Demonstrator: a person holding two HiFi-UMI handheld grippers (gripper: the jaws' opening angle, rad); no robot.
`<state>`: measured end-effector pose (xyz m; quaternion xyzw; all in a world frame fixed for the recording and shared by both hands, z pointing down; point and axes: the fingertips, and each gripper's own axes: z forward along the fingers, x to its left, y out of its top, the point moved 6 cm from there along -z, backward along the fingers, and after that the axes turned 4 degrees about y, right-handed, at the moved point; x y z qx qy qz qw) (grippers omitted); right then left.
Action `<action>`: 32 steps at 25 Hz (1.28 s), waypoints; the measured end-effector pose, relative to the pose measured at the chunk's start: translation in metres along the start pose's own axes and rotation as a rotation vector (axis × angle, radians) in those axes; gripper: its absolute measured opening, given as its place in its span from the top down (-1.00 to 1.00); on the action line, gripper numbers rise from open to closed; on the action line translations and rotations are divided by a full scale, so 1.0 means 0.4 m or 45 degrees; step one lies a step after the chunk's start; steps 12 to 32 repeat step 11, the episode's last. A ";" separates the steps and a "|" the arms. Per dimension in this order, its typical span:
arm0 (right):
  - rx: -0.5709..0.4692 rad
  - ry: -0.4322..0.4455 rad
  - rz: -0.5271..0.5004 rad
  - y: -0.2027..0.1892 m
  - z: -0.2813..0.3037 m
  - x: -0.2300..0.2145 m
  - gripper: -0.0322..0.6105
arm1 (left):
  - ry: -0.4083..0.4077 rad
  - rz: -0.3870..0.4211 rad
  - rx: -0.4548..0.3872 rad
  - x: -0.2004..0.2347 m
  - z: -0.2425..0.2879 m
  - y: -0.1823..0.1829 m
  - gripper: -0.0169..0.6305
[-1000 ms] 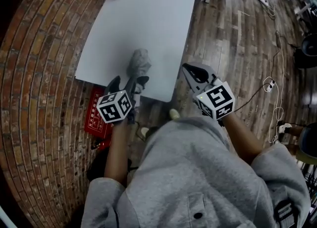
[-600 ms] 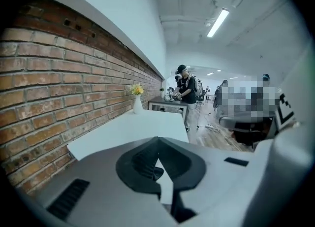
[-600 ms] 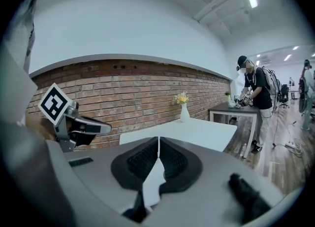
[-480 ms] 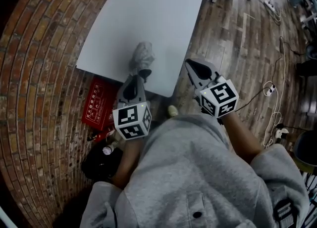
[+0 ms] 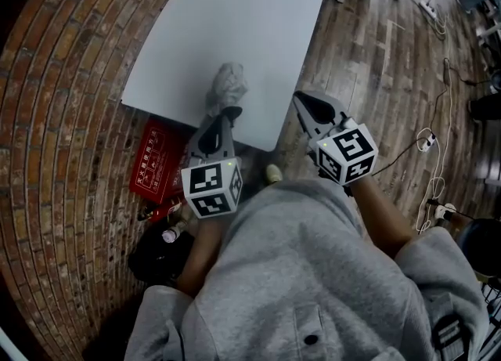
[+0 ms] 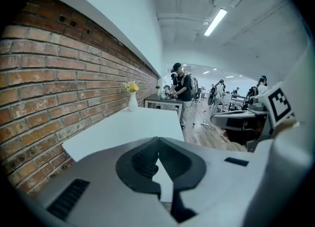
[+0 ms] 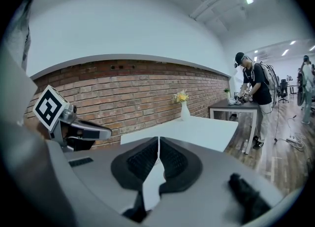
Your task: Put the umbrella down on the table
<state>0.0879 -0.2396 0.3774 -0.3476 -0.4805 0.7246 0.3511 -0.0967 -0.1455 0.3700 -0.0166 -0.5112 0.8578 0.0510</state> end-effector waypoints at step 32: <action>-0.012 -0.011 0.005 0.011 0.028 0.011 0.81 | -0.011 0.008 0.020 0.033 0.007 0.009 0.90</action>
